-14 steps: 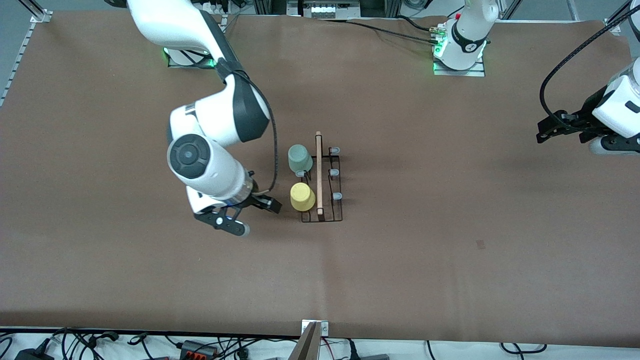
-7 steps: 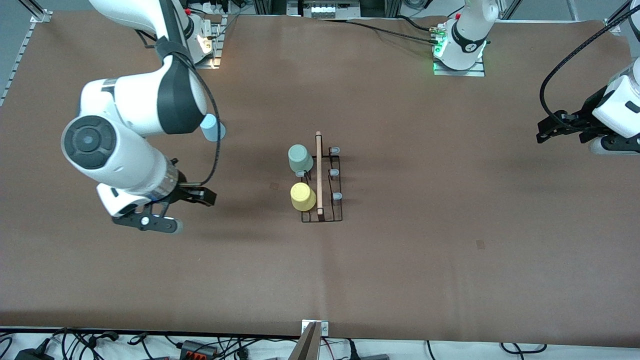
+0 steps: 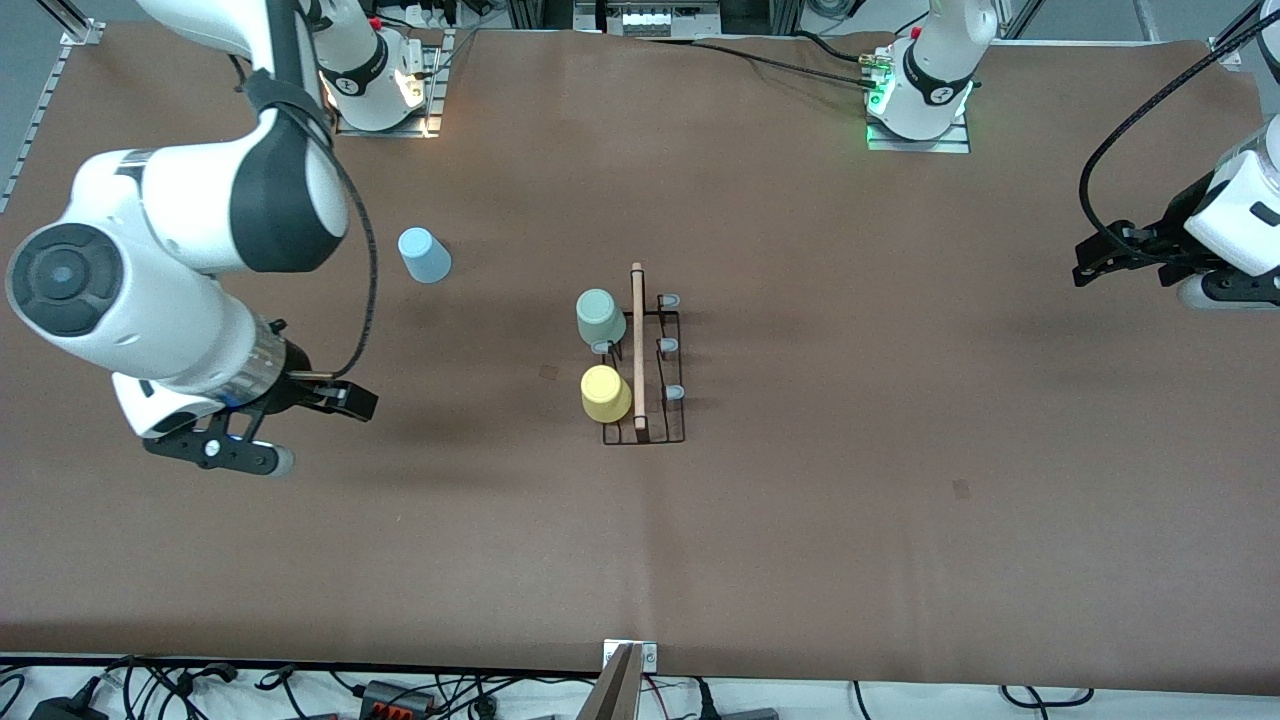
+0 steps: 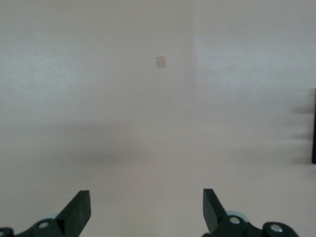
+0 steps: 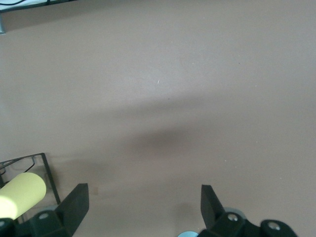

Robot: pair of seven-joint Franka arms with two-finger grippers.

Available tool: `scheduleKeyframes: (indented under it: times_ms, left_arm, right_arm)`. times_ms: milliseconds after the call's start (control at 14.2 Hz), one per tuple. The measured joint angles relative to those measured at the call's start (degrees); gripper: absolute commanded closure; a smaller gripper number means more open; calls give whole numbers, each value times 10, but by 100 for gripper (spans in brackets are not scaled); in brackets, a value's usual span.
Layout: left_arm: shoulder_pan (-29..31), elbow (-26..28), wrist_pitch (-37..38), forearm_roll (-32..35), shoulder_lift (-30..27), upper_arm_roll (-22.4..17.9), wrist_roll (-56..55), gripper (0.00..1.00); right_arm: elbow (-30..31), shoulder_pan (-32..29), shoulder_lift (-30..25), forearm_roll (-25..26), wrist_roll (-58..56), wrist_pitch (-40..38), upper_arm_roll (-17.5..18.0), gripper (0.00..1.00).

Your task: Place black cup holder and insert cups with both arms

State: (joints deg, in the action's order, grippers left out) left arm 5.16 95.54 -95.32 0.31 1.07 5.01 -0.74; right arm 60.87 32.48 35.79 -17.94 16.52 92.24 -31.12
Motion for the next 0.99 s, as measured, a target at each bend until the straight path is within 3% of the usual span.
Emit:
scheduleKeyframes:
  times_ms: [211,493,704,985]
  left_arm:
    - [0,0,0,0,0,0,0,0]
    - [0,0,0,0,0,1,0,0]
    - [0,-1,0,0,0,1,0,0]
    - [0,-1,0,0,0,1,0,0]
  right_arm:
    - [10,-98,-37,72,0,0,108,0]
    - [62,-280,-114,152,-26,2,283,0]
    - [105,-331,-165,161,-103,4,311,0]
    - [123,-340,-187,164,-160,0,292,0]
